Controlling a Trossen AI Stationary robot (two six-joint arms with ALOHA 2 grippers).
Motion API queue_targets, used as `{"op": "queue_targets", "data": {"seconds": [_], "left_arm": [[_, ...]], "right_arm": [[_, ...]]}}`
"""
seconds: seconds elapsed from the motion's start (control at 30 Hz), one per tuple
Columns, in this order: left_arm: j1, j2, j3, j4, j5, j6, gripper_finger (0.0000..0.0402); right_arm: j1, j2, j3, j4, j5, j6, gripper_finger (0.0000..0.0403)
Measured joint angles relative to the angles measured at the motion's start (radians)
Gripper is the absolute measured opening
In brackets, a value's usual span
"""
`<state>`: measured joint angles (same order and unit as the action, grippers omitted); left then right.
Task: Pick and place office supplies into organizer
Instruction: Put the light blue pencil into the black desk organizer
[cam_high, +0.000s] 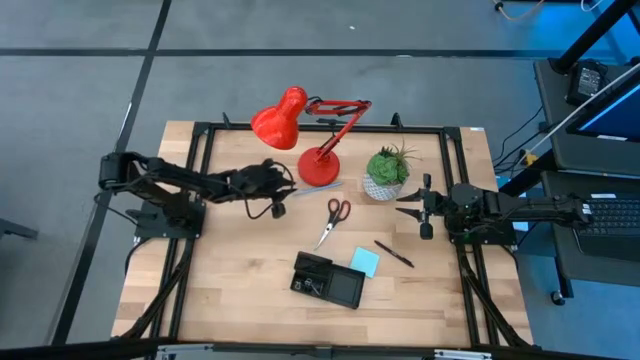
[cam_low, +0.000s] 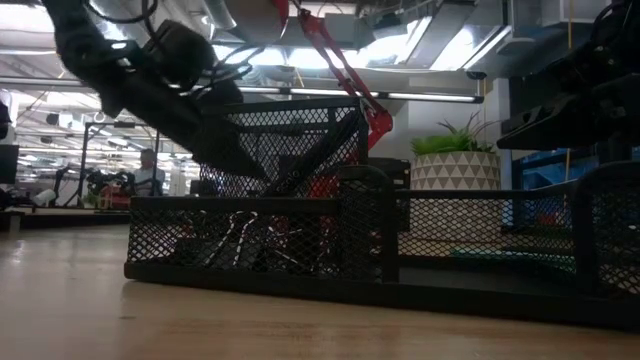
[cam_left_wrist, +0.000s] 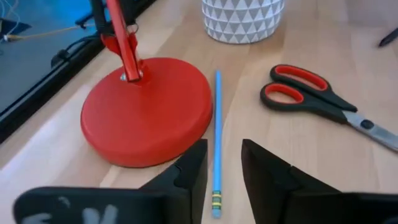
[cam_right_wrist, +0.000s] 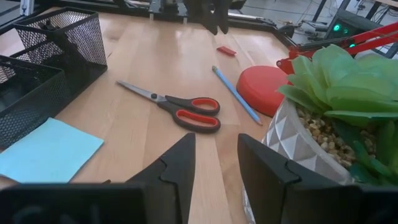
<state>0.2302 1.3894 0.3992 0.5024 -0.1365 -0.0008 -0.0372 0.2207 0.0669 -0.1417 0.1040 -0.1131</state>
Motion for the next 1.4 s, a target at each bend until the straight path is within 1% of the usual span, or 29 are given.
{"op": "queue_targets", "data": {"seconds": [0.1,0.2,0.3,0.37,0.47,0.57,0.77,1.0,1.2,1.4], "left_arm": [[0.002,0.013,-0.036,0.069,-0.001,-0.001,0.0109],[0.0,0.031,-0.045,0.099,-0.002,0.022,0.0126],[0.001,0.064,-0.045,0.127,-0.005,0.014,0.0144],[0.002,0.09,-0.045,0.136,-0.035,0.014,0.0155],[0.002,0.141,-0.045,0.131,-0.111,0.002,0.017],[0.002,0.189,-0.045,0.14,-0.085,-0.037,0.0178],[-0.005,0.312,-0.044,0.265,-0.082,-0.039,0.018],[-0.006,0.421,-0.038,0.346,-0.083,-0.059,0.018],[-0.006,0.445,-0.037,0.35,-0.085,-0.111,0.018],[-0.006,0.446,-0.038,0.35,-0.085,-0.113,0.0179]], "right_arm": [[0.0,0.0,0.0,0.0,0.0,0.0,0.0123],[0.0,0.0,0.0,0.001,0.001,0.0,0.0123],[0.0,0.0,0.0,0.002,0.001,0.0,0.0123],[0.0,0.0,0.0,0.002,0.001,0.003,0.0123],[0.0,0.0,0.0,0.003,0.002,0.004,0.0123],[0.0,0.0,0.0,0.002,0.011,0.007,0.0123],[0.0,0.0,0.0,0.004,0.06,0.03,0.0123],[0.0,0.0,0.0,0.005,0.064,0.033,0.0123],[0.0,0.0,0.0,0.008,0.064,0.032,0.0123],[0.0,0.0,0.0,0.011,0.063,0.031,0.0123]]}}
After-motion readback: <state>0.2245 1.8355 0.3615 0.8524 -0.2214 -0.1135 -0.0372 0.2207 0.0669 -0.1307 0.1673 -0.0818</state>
